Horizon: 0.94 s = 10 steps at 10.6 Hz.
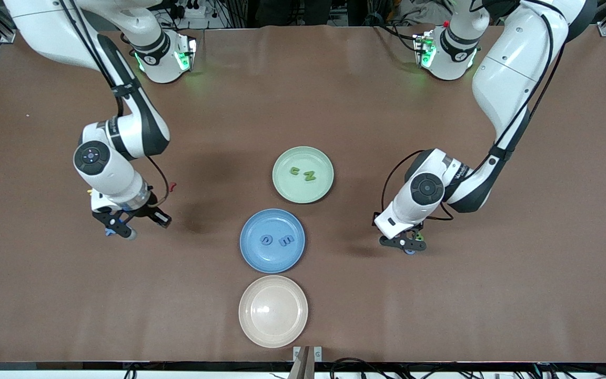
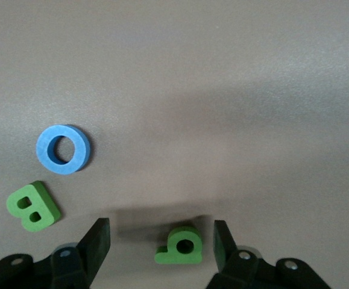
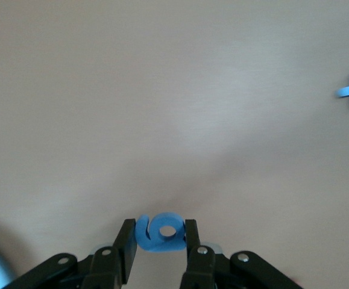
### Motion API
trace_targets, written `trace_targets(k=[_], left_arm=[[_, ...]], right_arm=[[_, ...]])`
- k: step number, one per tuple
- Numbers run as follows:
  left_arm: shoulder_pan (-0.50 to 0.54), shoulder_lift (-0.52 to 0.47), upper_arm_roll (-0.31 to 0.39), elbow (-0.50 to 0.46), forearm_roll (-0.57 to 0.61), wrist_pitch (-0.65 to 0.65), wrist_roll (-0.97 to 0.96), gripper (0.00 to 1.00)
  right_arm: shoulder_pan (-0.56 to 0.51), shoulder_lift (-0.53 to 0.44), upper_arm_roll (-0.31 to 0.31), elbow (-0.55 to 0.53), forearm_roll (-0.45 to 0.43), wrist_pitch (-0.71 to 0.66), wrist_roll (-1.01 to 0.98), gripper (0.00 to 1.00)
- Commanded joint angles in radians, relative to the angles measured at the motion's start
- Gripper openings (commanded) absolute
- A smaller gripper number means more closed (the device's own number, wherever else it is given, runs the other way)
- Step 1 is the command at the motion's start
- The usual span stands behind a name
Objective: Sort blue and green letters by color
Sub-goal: 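Place the 6 on the blue plate and the b on the green plate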
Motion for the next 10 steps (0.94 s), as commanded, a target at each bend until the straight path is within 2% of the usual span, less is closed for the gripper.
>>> trace_targets(k=[1, 3, 4, 5, 7, 8, 9, 10], left_arm=[[0.001, -0.001, -0.005, -0.017, -0.061, -0.001, 0.001, 0.74], [0.0, 0.002, -0.005, -0.02, -0.066, -0.001, -0.002, 0.69], [0.0, 0.002, -0.005, -0.027, -0.064, -0.001, 0.0, 0.6], [-0.002, 0.0, -0.005, -0.034, -0.064, -0.001, 0.0, 0.45], [-0.003, -0.007, -0.005, -0.035, -0.064, -0.003, -0.002, 0.08], [-0.005, -0.009, -0.007, -0.032, -0.064, -0.003, -0.005, 0.0], [-0.006, -0.013, -0.013, -0.029, -0.064, -0.003, -0.007, 0.0], [-0.006, -0.021, -0.027, -0.028, -0.067, -0.006, -0.01, 0.0]], right_arm=[[0.093, 0.182, 0.014, 0.252, 0.044, -0.016, 0.133, 0.16], [0.155, 0.255, 0.014, 0.355, 0.044, -0.008, 0.173, 0.16], [0.194, 0.292, 0.014, 0.412, 0.044, -0.006, 0.187, 0.16], [0.238, 0.327, 0.014, 0.467, 0.039, -0.006, 0.228, 0.17], [0.3, 0.359, 0.013, 0.51, 0.035, -0.005, 0.257, 0.21], [0.323, 0.369, 0.013, 0.51, 0.033, 0.0, 0.259, 0.23], [0.34, 0.376, 0.013, 0.51, 0.035, 0.006, 0.262, 0.51], [0.355, 0.376, 0.013, 0.51, 0.03, 0.007, 0.292, 1.0]])
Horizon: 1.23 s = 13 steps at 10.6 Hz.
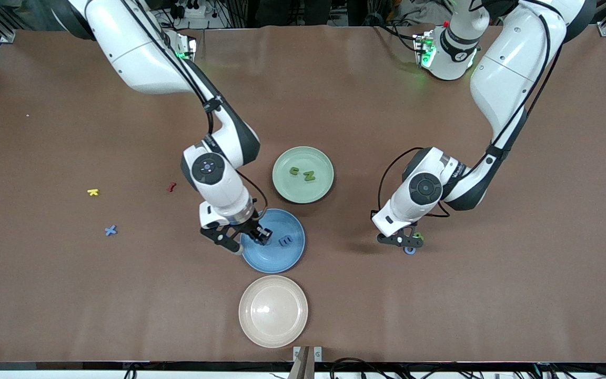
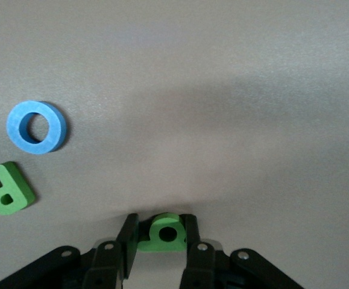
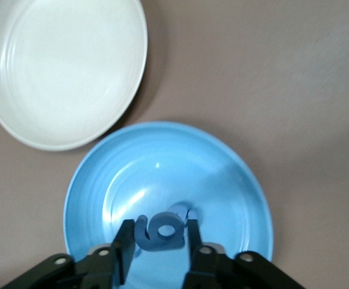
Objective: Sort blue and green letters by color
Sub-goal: 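Place the 6 on the blue plate and the b on the green plate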
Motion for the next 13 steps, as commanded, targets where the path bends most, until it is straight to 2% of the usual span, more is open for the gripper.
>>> trace_targets(k=[1, 4, 6, 8, 10, 11, 12, 13], left_arm=[[0.002, -0.029, -0.033, -0.012, -0.027, -0.022, -0.022, 0.0], [0.004, -0.057, -0.119, -0.009, -0.053, -0.079, -0.145, 0.0], [-0.008, -0.056, -0.192, -0.003, -0.053, -0.085, -0.312, 0.0], [-0.091, -0.05, -0.206, 0.008, -0.05, -0.083, -0.445, 0.0], [-0.178, -0.037, -0.202, 0.04, -0.047, -0.082, -0.55, 0.0], [-0.223, -0.027, -0.197, 0.042, -0.044, -0.076, -0.593, 0.01], [-0.246, -0.022, -0.185, 0.048, -0.044, -0.073, -0.607, 0.23], [-0.254, -0.022, -0.183, 0.05, -0.042, -0.071, -0.613, 0.76]], right_arm=[[0.025, 0.027, -0.005, 0.037, 0.005, 0.0, 0.047, 1.0], [-0.03, 0.009, -0.011, 0.014, 0.002, -0.024, 0.026, 1.0], [-0.111, -0.014, -0.011, 0.003, 0.002, -0.131, -0.074, 1.0], [-0.185, -0.034, -0.026, 0.003, 0.0, -0.268, -0.212, 1.0], [-0.26, -0.053, -0.032, -0.024, -0.004, -0.281, -0.344, 1.0], [-0.315, -0.098, -0.031, -0.078, -0.026, -0.268, -0.443, 1.0], [-0.349, -0.154, -0.031, -0.145, -0.027, -0.267, -0.531, 1.0], [-0.394, -0.203, -0.031, -0.211, -0.027, -0.267, -0.63, 1.0]])
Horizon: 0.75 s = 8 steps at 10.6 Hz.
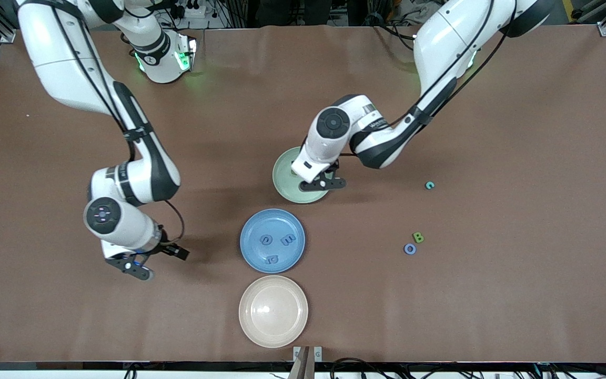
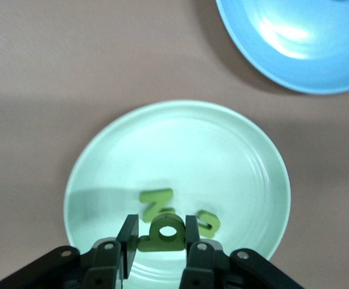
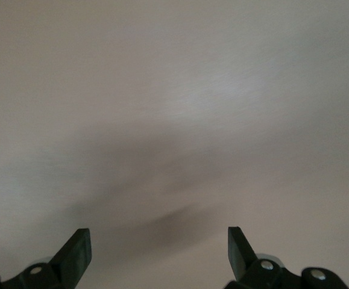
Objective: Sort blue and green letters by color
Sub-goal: 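Place the 6 on the blue plate and the b on the green plate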
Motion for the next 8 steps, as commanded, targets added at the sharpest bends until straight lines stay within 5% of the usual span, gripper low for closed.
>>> trace_targets(k=[1, 5, 8], left_arm=[[-0.022, 0.009, 0.021, 0.026, -0.006, -0.002, -0.023, 1.0], [0.008, -0.008, 0.121, 0.104, 0.018, -0.004, 0.058, 1.0], [0.15, -0.005, 0.147, 0.093, 0.041, -0.005, 0.411, 1.0]], right_arm=[[-0.124, -0.185, 0.015, -0.238, -0.021, 0.006, -0.268, 1.0], [-0.258, -0.229, 0.015, -0.432, -0.035, 0.216, -0.659, 1.0], [-0.315, -0.224, 0.012, -0.472, -0.037, 0.285, -0.731, 1.0]])
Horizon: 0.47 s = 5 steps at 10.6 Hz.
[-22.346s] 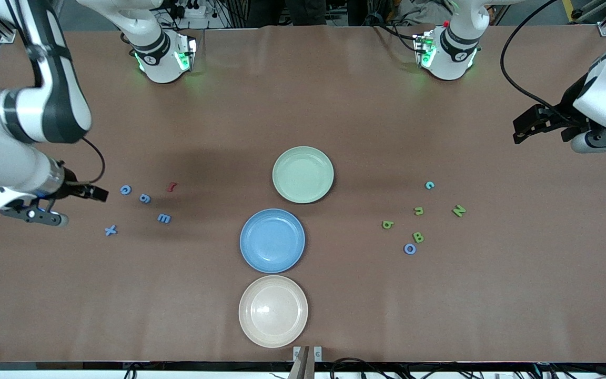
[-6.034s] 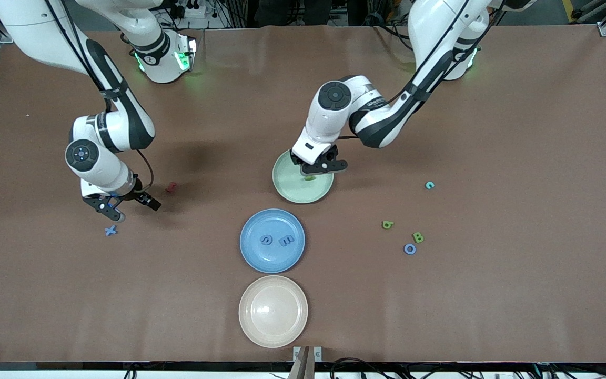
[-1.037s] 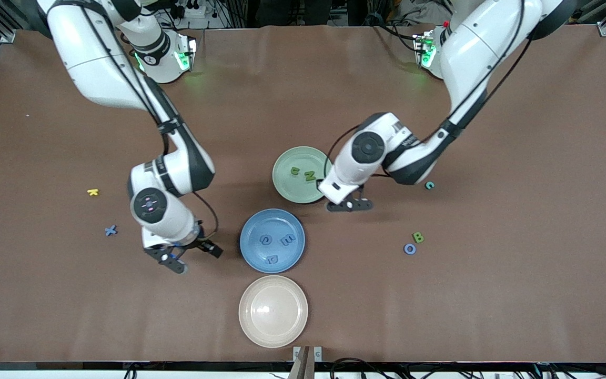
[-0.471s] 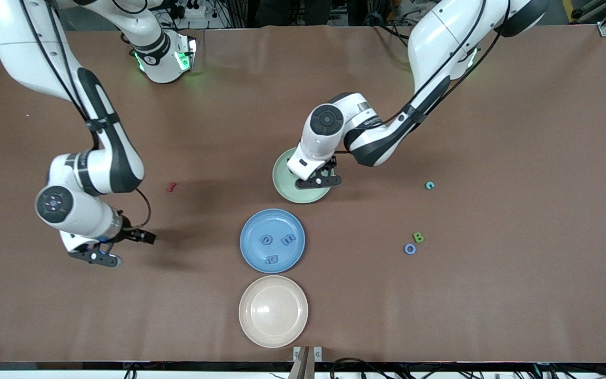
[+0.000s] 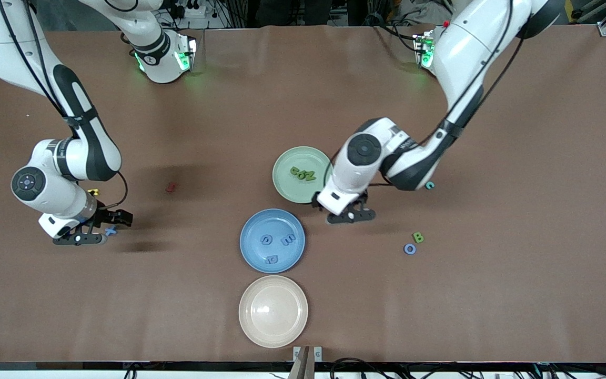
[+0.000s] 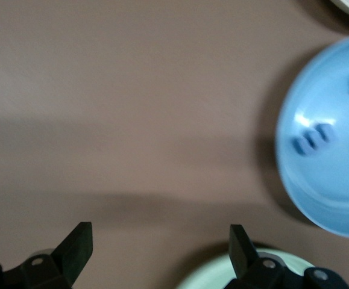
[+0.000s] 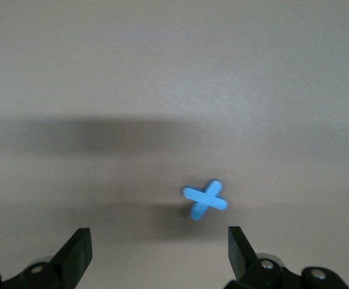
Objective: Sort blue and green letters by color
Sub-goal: 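Move the right gripper to the blue X while the left gripper reaches B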
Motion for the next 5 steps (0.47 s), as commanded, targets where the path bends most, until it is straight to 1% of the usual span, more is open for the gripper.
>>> trace_targets(k=[1, 2, 4, 5], left_arm=[[0.161, -0.006, 0.004, -0.026, 0.026, -0.009, 0.379, 1.0], [0.206, -0.006, 0.003, -0.041, 0.026, -0.014, 0.491, 1.0], [0.274, 0.003, 0.004, -0.043, 0.026, -0.014, 0.541, 1.0], [0.301, 0.008, 0.004, -0.043, 0.024, -0.014, 0.551, 1.0]], right_arm=[[-0.047, -0.021, 0.003, -0.081, -0.017, 0.13, -0.04, 1.0], [-0.047, -0.008, -0.006, -0.086, -0.017, 0.16, -0.041, 1.0], [-0.047, 0.003, -0.007, -0.084, -0.017, 0.166, -0.04, 1.0], [-0.047, 0.015, -0.01, -0.086, -0.015, 0.192, -0.04, 1.0]])
